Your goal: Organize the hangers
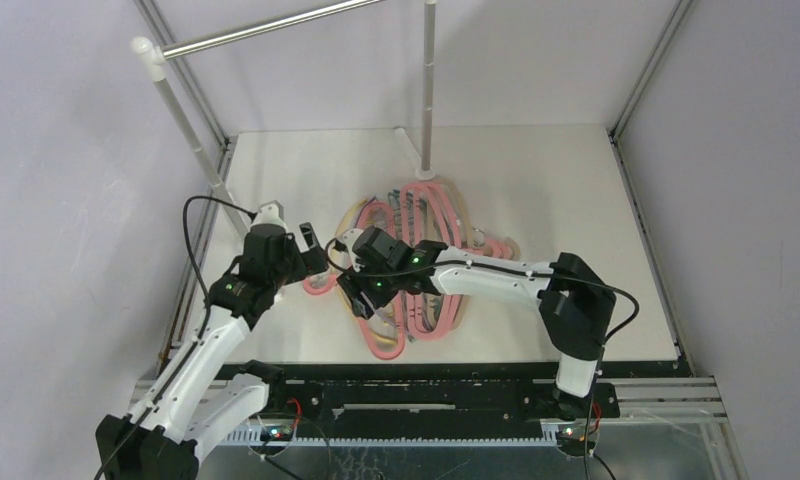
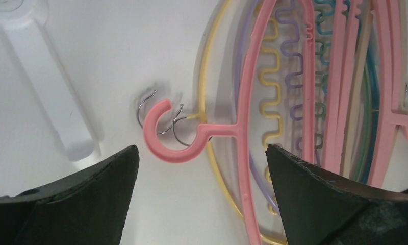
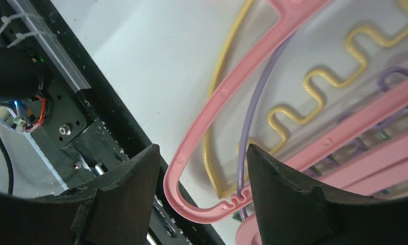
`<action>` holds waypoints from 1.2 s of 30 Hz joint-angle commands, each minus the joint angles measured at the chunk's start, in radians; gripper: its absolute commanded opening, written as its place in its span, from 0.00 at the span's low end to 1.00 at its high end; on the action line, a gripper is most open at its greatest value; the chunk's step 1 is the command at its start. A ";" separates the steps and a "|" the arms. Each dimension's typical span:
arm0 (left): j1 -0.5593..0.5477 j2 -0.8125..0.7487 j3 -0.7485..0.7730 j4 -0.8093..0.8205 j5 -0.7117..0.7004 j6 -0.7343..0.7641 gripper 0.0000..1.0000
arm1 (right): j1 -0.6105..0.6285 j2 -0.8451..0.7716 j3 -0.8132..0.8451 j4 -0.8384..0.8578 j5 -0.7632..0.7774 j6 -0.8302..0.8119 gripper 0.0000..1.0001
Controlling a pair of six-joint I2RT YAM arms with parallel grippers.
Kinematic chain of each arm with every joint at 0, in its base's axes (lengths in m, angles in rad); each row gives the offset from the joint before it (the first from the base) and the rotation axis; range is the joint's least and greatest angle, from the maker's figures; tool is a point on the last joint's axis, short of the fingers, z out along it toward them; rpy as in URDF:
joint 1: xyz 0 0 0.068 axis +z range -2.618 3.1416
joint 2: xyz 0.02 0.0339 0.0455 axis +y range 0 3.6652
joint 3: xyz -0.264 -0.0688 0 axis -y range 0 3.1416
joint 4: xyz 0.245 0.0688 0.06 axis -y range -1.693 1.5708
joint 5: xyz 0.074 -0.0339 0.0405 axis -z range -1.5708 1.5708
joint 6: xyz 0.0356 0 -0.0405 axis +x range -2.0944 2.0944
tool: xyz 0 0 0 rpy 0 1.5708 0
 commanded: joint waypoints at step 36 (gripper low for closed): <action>-0.003 -0.262 -0.087 -0.160 -0.219 -0.068 0.99 | 0.040 0.182 0.078 0.022 0.000 0.094 0.05</action>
